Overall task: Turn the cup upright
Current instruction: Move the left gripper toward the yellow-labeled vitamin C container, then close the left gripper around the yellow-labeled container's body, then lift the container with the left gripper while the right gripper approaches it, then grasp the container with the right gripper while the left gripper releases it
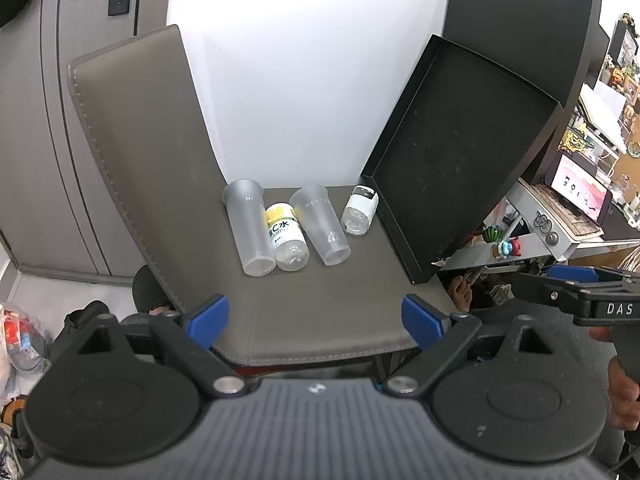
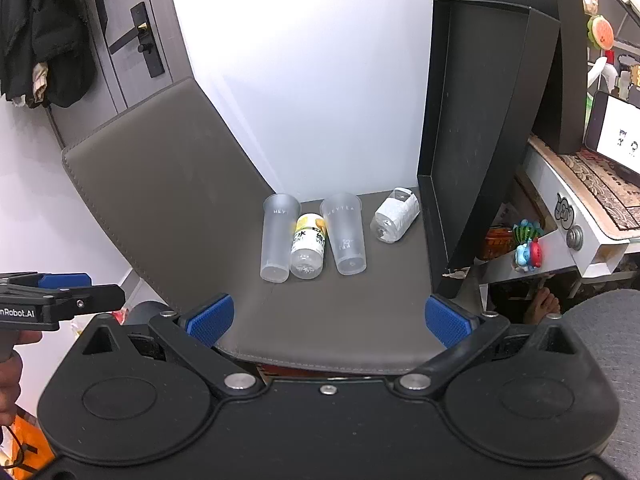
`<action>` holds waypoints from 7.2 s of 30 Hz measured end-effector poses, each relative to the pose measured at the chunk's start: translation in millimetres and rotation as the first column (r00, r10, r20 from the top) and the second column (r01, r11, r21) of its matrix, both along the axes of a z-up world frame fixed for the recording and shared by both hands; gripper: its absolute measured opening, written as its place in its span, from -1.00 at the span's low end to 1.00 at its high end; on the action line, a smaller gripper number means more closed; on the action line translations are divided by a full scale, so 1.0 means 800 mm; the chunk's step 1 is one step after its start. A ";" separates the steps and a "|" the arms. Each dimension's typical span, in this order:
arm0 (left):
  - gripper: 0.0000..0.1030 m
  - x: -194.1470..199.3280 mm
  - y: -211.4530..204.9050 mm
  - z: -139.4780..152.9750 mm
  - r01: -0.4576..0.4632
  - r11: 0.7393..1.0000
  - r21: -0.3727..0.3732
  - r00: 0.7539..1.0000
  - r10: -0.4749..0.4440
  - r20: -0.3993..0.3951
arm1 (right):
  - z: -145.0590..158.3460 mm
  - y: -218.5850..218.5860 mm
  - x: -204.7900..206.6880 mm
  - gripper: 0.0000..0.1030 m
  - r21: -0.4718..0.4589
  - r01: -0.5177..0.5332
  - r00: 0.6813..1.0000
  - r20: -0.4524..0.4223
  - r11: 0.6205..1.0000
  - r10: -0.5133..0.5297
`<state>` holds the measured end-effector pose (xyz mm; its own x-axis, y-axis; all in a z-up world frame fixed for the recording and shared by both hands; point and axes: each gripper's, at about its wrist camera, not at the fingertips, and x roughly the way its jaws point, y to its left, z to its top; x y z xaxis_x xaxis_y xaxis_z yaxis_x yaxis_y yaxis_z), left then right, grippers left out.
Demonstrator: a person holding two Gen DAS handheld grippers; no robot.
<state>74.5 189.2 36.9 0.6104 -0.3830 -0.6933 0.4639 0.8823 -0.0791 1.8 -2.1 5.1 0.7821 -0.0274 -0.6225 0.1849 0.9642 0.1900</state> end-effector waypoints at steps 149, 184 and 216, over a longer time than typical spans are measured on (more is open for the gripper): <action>0.17 0.317 -0.172 -0.208 0.046 0.989 0.142 0.941 0.005 -0.339 | -0.191 -0.115 0.206 0.54 0.498 0.224 0.971 -0.185 0.837 -0.150; 0.17 0.137 -0.146 -0.146 0.305 0.936 0.175 0.927 -0.250 -0.278 | -0.218 -0.097 0.197 0.73 0.883 0.045 0.998 -0.056 0.468 0.010; 0.18 0.136 -0.100 -0.052 0.116 0.982 0.152 0.987 -0.098 -0.125 | -0.169 -0.076 0.156 0.17 0.660 0.074 0.997 -0.057 0.748 -0.048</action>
<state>183.2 109.3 -4.6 0.4832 -0.3218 -0.8142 0.5521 0.8338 -0.0019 126.5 -63.0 -130.5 0.7713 0.3540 -0.5289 0.2574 0.5865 0.7680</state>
